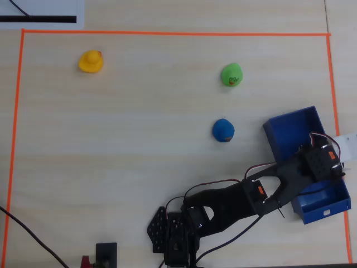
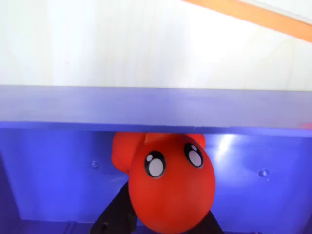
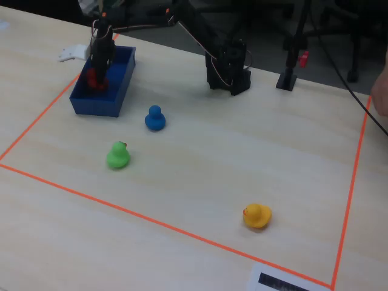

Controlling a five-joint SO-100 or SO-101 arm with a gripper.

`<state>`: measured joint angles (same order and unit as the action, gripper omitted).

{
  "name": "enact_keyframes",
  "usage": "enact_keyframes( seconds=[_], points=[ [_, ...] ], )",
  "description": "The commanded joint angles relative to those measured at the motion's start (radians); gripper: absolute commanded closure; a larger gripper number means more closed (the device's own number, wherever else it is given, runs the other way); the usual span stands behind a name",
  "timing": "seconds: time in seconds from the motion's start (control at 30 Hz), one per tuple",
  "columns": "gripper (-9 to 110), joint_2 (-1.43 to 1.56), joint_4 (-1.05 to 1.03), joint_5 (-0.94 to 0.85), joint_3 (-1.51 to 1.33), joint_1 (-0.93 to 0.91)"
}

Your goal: Grasp red duck and put it into box.

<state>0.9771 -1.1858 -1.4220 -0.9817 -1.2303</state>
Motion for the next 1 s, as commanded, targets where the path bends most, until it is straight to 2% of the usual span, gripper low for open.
enact_keyframes(
  seconds=[0.0, 0.13, 0.27, 0.33, 0.37, 0.5, 0.6, 0.7, 0.87, 0.97],
  points=[
    [81, 0.037, 0.005, -0.023, 0.052, -0.021],
    [75, 0.084, -0.029, -0.025, 0.046, -0.032],
    [75, 0.198, -0.052, -0.014, -0.006, -0.041],
    [85, 0.276, -0.044, 0.029, -0.021, -0.038],
    [98, 0.321, -0.040, 0.072, -0.020, -0.032],
    [101, 0.525, -0.066, 0.212, -0.025, 0.043],
    [101, 0.715, -0.106, 0.256, -0.115, 0.204],
    [101, 0.946, -0.132, 0.255, -0.351, 0.457],
    [101, 1.355, -0.057, 0.218, -0.948, 0.948],
    [101, 1.609, 0.008, 0.143, -1.331, 1.137]
  ],
)
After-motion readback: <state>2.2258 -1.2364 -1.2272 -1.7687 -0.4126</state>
